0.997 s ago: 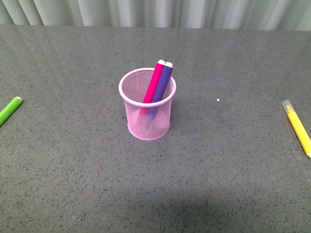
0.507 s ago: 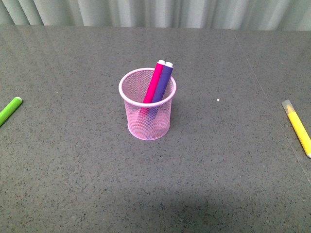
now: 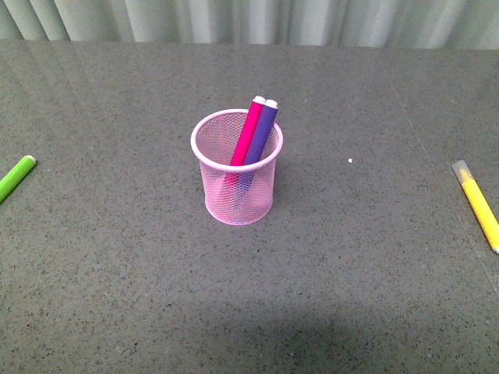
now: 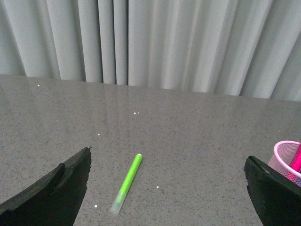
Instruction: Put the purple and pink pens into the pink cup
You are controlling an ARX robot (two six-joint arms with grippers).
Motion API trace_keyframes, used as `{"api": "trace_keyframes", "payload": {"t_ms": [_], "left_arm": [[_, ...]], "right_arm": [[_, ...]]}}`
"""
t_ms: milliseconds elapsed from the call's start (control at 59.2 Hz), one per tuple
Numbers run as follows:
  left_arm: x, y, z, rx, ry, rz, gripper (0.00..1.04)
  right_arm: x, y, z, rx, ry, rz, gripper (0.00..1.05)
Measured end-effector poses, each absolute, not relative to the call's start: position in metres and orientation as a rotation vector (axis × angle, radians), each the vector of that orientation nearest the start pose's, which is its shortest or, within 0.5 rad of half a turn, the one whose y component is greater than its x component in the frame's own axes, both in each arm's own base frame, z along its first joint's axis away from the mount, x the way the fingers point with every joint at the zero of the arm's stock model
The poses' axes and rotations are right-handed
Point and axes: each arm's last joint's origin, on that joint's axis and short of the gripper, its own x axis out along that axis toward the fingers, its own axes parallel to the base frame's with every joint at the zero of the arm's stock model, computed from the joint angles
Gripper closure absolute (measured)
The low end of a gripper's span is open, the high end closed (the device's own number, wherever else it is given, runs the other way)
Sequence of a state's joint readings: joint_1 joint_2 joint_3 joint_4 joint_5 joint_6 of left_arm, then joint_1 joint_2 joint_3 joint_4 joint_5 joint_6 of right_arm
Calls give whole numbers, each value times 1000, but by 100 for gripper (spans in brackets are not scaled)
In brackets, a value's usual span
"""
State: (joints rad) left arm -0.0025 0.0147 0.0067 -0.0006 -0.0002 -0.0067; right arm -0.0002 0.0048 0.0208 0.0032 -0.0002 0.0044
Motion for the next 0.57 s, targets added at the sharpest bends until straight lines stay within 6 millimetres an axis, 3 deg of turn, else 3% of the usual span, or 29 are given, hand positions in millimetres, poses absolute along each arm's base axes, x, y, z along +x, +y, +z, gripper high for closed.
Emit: {"api": "trace_keyframes", "payload": {"t_ms": [575], "left_arm": [[98, 0, 165, -7, 9, -2, 8]], "right_arm": [[97, 0, 171, 4, -19, 0, 7]]}}
